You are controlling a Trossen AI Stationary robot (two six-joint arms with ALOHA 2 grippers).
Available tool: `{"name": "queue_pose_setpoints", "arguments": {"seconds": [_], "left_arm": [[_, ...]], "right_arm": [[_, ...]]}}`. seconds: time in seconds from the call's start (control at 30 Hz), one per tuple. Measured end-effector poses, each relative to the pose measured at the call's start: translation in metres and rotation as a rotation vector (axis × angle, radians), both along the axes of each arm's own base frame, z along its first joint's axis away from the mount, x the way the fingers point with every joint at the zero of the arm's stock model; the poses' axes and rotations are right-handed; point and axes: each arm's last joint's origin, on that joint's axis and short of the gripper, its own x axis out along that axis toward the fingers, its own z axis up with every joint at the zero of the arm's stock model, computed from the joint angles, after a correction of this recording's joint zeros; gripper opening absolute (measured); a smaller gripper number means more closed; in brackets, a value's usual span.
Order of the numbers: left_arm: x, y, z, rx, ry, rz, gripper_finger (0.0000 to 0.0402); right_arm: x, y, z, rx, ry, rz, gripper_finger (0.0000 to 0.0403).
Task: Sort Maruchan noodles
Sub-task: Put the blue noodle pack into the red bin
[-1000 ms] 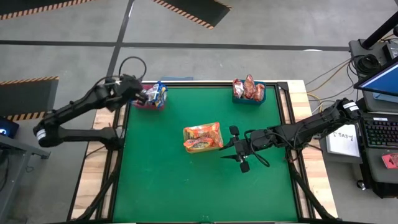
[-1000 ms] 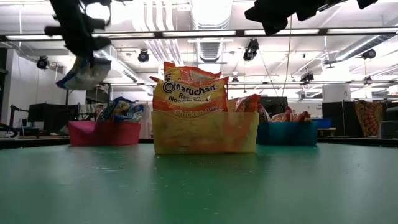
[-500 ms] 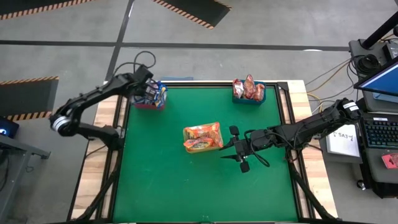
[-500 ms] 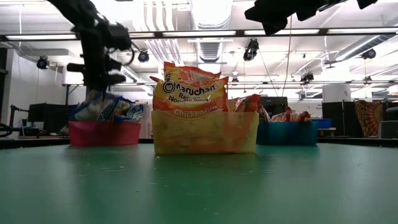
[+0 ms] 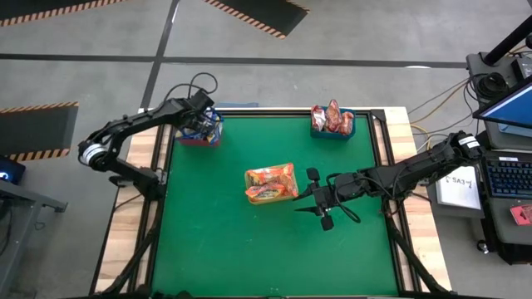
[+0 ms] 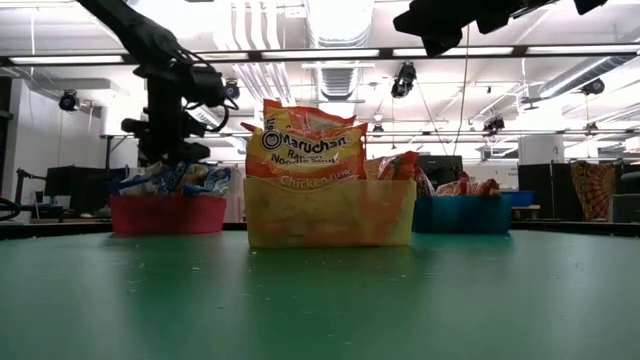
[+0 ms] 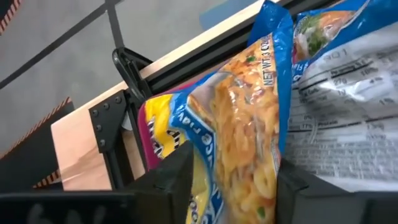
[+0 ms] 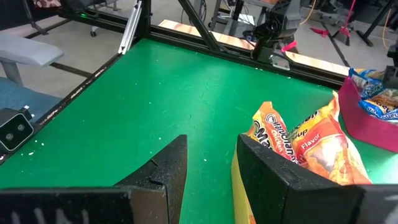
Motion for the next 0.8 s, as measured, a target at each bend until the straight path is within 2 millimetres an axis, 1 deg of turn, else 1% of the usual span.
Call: {"name": "queue_pose_setpoints", "arguments": {"seconds": [0.2, 0.3, 0.43, 0.53, 0.63, 0.8], "left_arm": [[-0.008, -0.011, 0.021, 0.020, -0.067, -0.057, 0.0163], [-0.014, -0.017, 0.034, 0.062, -0.108, -0.069, 0.0173], [-0.021, -0.025, 0.048, 0.112, -0.152, -0.069, 0.0173], [-0.024, -0.027, 0.054, 0.171, -0.152, -0.034, 0.0156], [-0.026, -0.026, 0.050, 0.224, -0.127, 0.015, 0.0124], [-0.025, -0.024, 0.022, 0.255, -0.153, 0.038, 0.0066]], "right_arm": [[0.000, 0.000, 0.000, -0.006, -0.001, 0.002, 0.0130], [0.000, 0.000, 0.000, -0.005, -0.001, 0.002, 0.0130], [0.000, 0.000, 0.000, -0.004, -0.001, 0.001, 0.0130], [0.000, 0.000, 0.000, 0.003, 0.001, -0.001, 0.0130], [0.000, 0.000, 0.000, 0.004, 0.001, -0.001, 0.0130], [0.000, 0.000, 0.000, 0.004, 0.001, -0.001, 0.0130]]}}
